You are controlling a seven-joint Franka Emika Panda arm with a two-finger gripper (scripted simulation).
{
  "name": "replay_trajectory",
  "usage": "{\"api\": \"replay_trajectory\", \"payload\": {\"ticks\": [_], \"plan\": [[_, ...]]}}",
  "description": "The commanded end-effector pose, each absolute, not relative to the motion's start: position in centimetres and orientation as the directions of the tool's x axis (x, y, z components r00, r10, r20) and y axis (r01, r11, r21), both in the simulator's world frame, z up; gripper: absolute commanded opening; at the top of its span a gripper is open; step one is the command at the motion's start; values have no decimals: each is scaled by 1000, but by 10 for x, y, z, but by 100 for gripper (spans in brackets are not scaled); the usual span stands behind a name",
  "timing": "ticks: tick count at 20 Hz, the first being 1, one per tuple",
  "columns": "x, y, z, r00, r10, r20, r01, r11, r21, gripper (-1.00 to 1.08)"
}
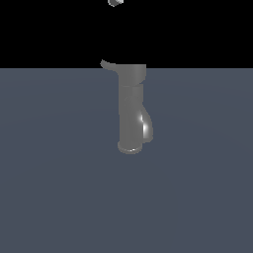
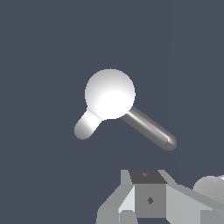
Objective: Turn on the faucet by rotating a designated handle.
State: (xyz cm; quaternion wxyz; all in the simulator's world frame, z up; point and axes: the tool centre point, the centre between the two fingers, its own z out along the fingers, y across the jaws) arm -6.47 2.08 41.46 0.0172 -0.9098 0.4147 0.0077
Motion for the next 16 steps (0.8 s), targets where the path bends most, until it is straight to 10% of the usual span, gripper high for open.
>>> {"api": "replay_trajectory", "payload": {"ticks": [1,16], "plan": [[-52,24,405,608,-793,-29,-794,-607,-22,-100],[16,45,340,288,-957,-18,-958,-288,-4,-100]]}}
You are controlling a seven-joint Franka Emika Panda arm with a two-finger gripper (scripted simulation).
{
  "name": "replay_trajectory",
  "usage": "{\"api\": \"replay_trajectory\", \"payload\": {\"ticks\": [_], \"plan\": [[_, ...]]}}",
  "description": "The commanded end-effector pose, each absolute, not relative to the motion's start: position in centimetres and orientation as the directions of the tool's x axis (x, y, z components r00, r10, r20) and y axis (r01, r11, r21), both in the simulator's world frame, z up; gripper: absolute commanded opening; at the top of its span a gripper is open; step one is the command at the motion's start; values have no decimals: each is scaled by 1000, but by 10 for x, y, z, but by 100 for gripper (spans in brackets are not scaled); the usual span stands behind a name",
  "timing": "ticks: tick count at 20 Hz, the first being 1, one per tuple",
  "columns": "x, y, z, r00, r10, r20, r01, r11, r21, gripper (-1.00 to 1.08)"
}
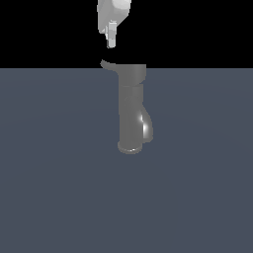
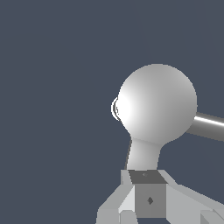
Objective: Turn on the faucet by rotating a designated handle.
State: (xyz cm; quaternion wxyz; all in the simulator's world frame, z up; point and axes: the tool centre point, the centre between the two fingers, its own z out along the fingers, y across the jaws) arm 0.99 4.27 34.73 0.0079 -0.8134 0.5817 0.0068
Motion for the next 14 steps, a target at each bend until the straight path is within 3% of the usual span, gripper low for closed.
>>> {"api": "replay_trajectory", "payload": {"ticks": [1,14], "plan": [[20,46,336,268,-963,-16,-963,-268,-3,-100],[47,57,299,105,-994,-1,-994,-105,0,-100]]}}
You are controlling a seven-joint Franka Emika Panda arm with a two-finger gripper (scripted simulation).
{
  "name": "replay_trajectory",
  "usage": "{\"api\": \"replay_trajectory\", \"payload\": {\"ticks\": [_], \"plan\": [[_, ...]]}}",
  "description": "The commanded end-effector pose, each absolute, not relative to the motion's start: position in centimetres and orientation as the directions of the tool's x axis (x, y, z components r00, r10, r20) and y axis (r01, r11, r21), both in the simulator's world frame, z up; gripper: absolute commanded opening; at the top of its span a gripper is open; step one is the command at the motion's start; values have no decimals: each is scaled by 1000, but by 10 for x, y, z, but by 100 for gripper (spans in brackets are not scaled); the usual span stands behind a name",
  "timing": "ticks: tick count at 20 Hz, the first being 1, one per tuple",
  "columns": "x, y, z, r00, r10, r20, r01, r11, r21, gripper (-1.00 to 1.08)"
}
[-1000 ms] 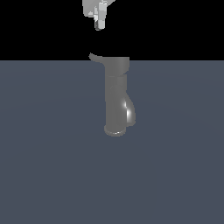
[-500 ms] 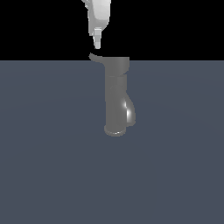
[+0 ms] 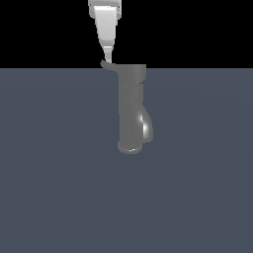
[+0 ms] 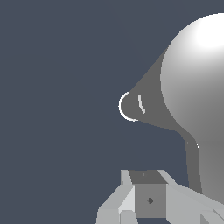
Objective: Turn on the faucet by rotating a designated handle.
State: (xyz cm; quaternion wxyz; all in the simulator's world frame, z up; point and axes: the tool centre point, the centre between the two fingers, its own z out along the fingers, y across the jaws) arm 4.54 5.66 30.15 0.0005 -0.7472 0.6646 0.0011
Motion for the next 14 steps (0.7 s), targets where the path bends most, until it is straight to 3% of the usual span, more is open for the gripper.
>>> {"api": "replay_trajectory", "payload": {"ticks": [1,14], "plan": [[48,58,298,101,-995,-1,-995,-101,0,-100],[31,61,297,96,-995,0,-995,-96,0,-100]]}}
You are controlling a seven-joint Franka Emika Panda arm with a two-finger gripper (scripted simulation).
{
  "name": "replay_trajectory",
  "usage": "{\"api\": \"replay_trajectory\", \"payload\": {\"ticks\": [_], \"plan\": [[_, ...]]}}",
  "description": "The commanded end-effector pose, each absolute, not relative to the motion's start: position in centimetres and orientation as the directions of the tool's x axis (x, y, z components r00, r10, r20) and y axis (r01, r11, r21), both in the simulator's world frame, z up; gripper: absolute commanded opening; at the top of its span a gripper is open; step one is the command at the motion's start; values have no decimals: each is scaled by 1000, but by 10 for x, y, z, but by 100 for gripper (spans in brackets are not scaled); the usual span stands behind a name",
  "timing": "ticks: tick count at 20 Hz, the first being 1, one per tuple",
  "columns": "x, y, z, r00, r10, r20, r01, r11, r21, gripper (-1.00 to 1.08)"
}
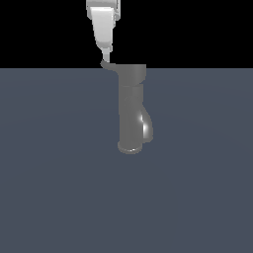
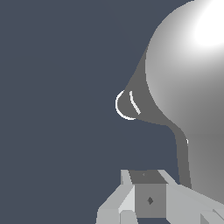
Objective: Turn on the faucet by rotating a designated handle.
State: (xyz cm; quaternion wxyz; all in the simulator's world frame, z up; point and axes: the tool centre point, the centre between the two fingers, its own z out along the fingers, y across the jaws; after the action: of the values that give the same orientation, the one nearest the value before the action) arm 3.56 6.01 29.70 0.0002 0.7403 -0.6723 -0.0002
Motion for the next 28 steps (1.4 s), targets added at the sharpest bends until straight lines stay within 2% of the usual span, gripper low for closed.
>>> {"api": "replay_trajectory", "payload": {"ticks": [1,15,17,28], "plan": [[28,62,297,96,-995,0,-995,-96,0,-100],[-15,69,297,96,-995,0,-995,-96,0,-100],[-9,72,297,100,-995,0,-995,-100,-6,-100],[-43,49,297,98,-995,0,-995,-98,-3,-100]]}}
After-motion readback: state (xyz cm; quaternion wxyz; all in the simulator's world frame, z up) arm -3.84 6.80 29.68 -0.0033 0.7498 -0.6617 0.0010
